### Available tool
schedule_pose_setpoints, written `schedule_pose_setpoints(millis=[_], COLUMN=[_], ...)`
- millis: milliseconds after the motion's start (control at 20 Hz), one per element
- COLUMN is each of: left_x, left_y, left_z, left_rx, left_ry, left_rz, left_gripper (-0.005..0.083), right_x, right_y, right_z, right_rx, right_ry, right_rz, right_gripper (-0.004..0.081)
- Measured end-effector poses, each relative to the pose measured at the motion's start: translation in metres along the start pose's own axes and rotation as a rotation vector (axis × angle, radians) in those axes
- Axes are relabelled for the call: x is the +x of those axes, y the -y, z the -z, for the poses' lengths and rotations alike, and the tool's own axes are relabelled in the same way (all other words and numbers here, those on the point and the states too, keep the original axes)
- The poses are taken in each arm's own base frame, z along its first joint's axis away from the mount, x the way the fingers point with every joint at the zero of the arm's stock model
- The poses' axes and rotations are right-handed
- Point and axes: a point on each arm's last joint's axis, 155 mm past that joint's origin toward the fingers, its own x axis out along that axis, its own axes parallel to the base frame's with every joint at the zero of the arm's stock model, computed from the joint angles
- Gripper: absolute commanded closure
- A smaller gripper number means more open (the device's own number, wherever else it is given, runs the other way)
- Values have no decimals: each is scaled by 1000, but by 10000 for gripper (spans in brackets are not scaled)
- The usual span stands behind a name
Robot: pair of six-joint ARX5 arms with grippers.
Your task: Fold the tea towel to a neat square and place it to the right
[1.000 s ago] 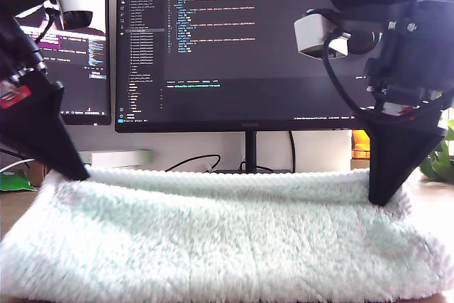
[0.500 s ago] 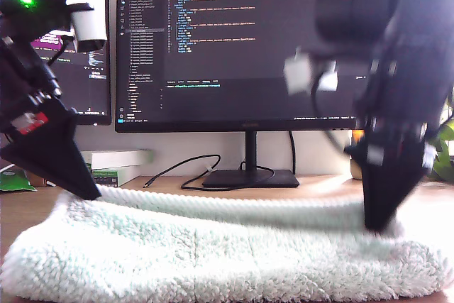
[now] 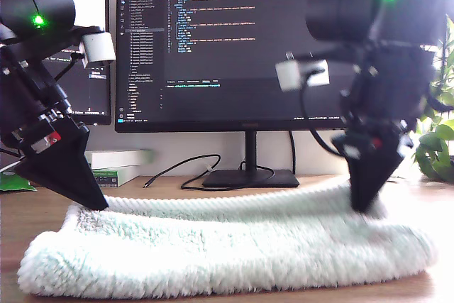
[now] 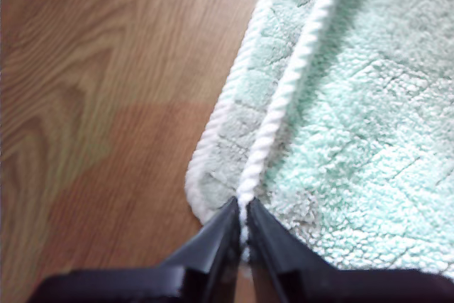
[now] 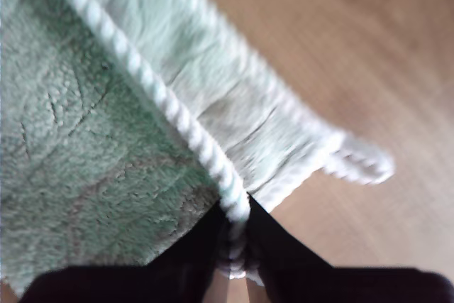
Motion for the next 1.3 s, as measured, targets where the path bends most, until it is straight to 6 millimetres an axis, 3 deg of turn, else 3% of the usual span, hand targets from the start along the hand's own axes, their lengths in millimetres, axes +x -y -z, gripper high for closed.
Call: schedule_pose_setpoints(millis=[500, 850, 950, 1100, 1300], left_x=[-2, 7, 7, 7, 6], left_y=[-16, -12, -13, -13, -16], left_z=[-6, 0, 1, 0, -4], left_rx=[-15, -23, -27, -27, -22], left_ry=[39, 18, 19, 21, 37], left_rz=[-40, -14, -12, -13, -24], left_gripper=[797, 797, 773, 634, 607], right_x=[-2, 26, 26, 26, 26], right_y=[17, 8, 10, 12, 14], right_z=[-13, -2, -6, -10, -9], right_rx=[31, 26, 28, 29, 32], right_ry=[52, -18, -1, 13, 11], right_rz=[33, -10, -2, 6, 12], right_gripper=[780, 779, 743, 655, 519])
